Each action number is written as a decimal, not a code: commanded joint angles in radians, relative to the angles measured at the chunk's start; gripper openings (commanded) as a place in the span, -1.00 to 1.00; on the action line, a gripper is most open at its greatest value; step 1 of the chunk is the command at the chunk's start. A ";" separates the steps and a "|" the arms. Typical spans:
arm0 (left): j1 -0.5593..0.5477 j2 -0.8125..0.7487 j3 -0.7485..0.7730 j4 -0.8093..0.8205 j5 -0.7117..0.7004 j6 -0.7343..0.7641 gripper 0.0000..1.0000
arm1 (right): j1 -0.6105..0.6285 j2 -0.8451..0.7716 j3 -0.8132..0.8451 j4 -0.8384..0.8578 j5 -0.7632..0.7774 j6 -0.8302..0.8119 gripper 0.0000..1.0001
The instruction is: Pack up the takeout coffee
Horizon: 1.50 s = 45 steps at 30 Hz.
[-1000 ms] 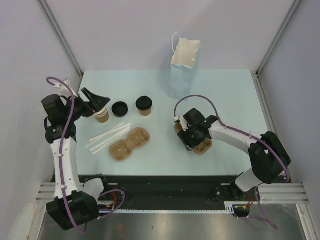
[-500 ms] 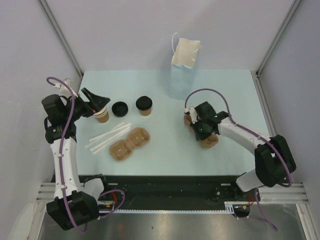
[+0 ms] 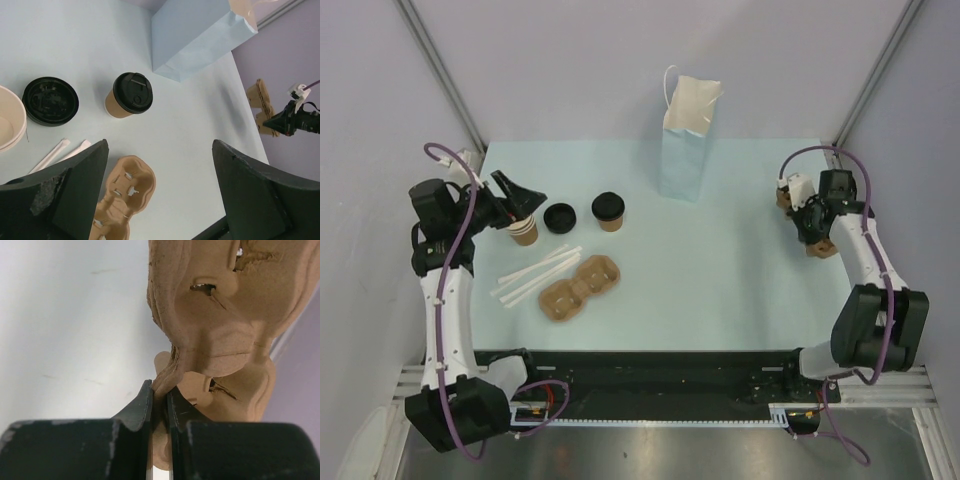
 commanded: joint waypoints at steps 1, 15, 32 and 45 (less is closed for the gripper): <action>-0.023 0.011 0.051 -0.020 -0.033 0.073 0.80 | -0.069 0.127 0.088 0.049 -0.018 -0.193 -1.00; -0.046 0.049 0.082 -0.047 -0.064 0.123 0.80 | -0.149 0.443 0.294 0.073 0.047 -0.091 -0.94; -0.338 0.247 0.362 -0.135 -0.147 0.778 0.96 | -0.149 0.327 0.513 -0.200 -0.166 0.023 0.67; -0.620 0.761 0.934 -0.158 -0.020 1.432 0.88 | -0.069 0.101 0.500 -0.324 -0.416 0.240 0.99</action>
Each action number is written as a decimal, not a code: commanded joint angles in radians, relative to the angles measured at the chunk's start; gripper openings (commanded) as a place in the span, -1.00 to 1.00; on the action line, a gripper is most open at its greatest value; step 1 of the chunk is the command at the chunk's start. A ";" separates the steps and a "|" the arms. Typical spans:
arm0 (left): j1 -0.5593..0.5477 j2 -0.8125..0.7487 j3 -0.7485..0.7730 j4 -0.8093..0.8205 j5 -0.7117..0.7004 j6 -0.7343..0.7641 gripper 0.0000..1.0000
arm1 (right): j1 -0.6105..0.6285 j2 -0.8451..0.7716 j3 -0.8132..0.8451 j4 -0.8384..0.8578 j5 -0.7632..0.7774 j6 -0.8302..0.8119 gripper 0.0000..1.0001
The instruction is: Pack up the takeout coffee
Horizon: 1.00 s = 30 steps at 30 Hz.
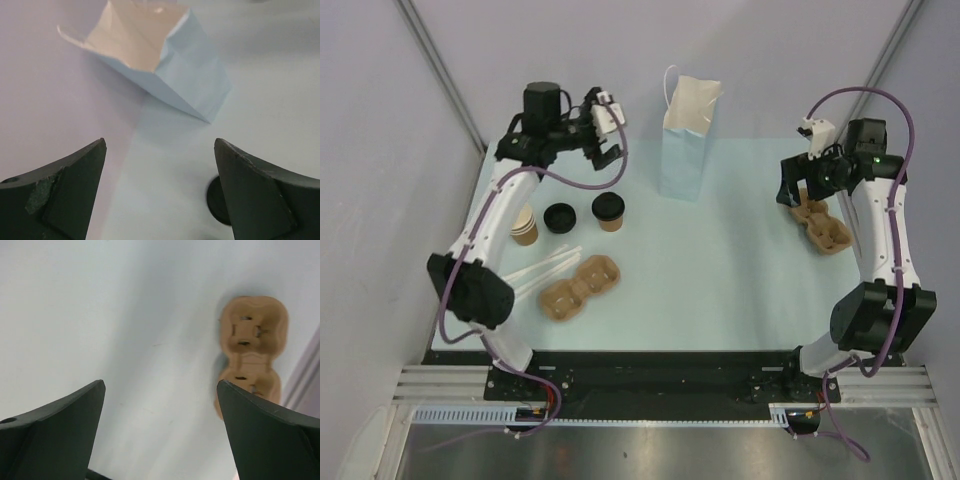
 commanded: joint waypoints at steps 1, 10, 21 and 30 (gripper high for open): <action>-0.072 0.179 0.265 -0.045 0.066 0.248 0.88 | 0.012 -0.078 -0.040 -0.048 -0.102 0.098 0.99; -0.178 0.418 0.400 0.042 0.010 0.349 0.71 | -0.025 -0.138 -0.114 -0.084 -0.142 0.096 0.99; -0.217 0.504 0.408 0.165 -0.049 0.373 0.52 | -0.076 -0.144 -0.169 -0.102 -0.182 0.075 0.99; -0.234 0.589 0.480 0.147 -0.104 0.406 0.43 | -0.100 -0.153 -0.172 -0.110 -0.200 0.070 0.99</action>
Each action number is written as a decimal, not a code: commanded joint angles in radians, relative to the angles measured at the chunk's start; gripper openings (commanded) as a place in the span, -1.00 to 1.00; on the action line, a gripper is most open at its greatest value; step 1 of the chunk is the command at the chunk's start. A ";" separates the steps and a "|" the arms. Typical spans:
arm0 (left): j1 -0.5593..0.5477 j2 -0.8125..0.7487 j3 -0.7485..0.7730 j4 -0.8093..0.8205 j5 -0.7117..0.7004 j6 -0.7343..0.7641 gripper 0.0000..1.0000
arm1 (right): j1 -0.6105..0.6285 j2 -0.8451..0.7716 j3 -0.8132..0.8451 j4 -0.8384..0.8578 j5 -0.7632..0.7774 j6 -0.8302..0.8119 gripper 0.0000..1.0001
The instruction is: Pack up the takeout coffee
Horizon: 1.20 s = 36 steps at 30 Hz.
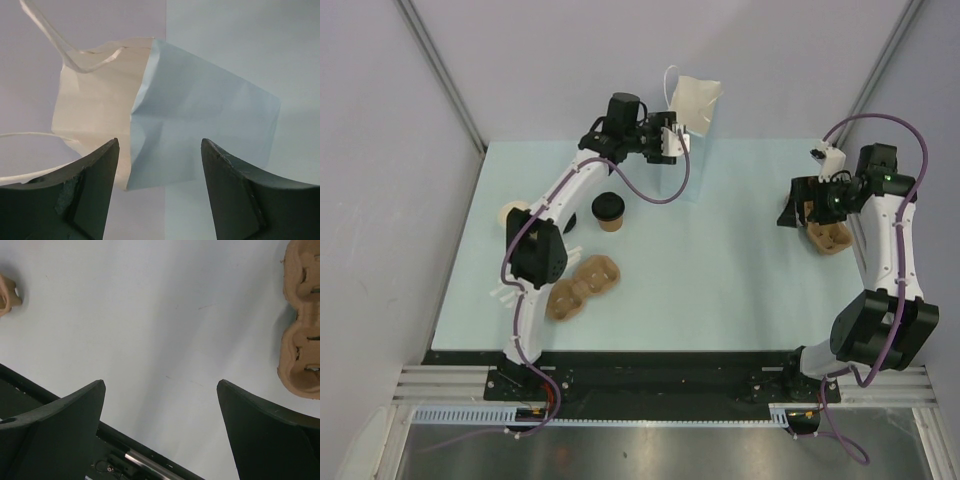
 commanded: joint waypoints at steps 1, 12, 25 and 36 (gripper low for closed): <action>-0.015 0.039 0.080 0.013 -0.022 0.034 0.41 | -0.012 -0.050 0.002 -0.009 -0.028 -0.014 0.99; -0.078 -0.097 0.021 -0.071 -0.097 -0.007 -0.49 | -0.028 -0.085 0.016 -0.025 -0.051 -0.026 1.00; -0.274 -0.424 -0.178 -0.338 -0.295 -0.187 -1.00 | -0.107 -0.114 0.208 -0.200 -0.119 -0.064 0.99; -0.625 -0.661 -0.571 -0.417 -0.527 -0.309 -1.00 | -0.130 -0.182 0.237 -0.372 -0.255 -0.092 0.99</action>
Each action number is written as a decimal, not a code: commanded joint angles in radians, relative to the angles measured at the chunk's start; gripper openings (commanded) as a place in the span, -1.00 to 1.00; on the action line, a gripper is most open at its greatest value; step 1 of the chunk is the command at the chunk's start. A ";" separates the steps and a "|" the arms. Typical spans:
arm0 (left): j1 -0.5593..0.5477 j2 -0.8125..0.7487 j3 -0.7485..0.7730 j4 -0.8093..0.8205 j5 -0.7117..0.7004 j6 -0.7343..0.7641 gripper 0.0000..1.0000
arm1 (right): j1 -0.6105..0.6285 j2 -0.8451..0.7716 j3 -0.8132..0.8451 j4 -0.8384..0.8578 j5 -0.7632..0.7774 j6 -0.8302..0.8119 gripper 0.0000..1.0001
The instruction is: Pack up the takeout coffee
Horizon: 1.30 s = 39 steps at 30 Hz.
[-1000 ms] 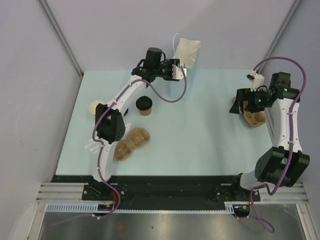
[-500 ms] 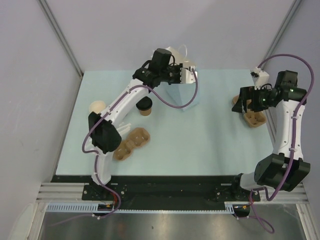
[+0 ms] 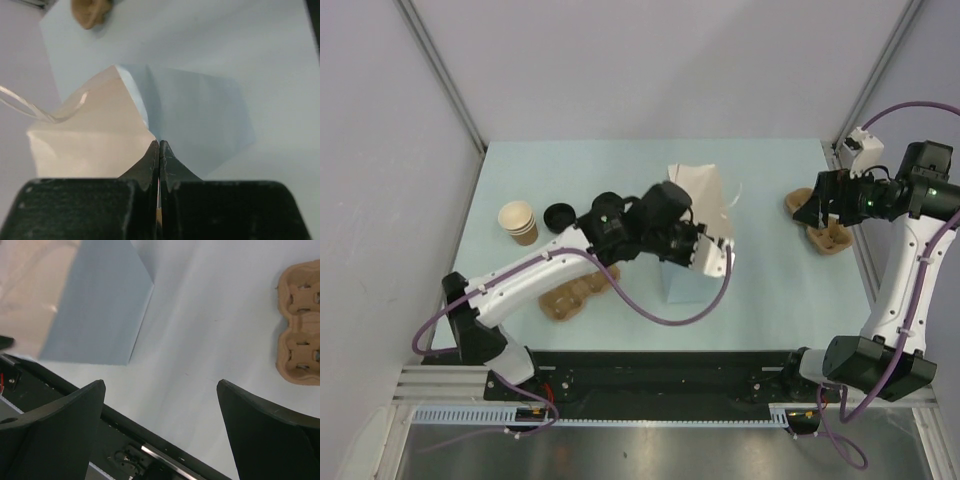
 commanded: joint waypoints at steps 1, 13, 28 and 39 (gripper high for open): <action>-0.094 -0.043 -0.082 -0.065 -0.125 -0.128 -1.00 | -0.003 -0.037 0.035 -0.162 -0.115 -0.026 0.99; -0.129 -0.106 -0.109 -0.088 -0.054 -0.264 -1.00 | 0.141 -0.089 -0.017 -0.193 -0.305 0.084 0.96; -0.129 -0.201 -0.075 -0.093 -0.044 -0.292 0.23 | 0.285 -0.135 -0.066 -0.002 -0.337 0.305 0.86; 0.218 -0.386 -0.033 -0.010 0.183 -0.717 0.34 | 0.443 -0.134 -0.112 0.277 -0.299 0.517 0.64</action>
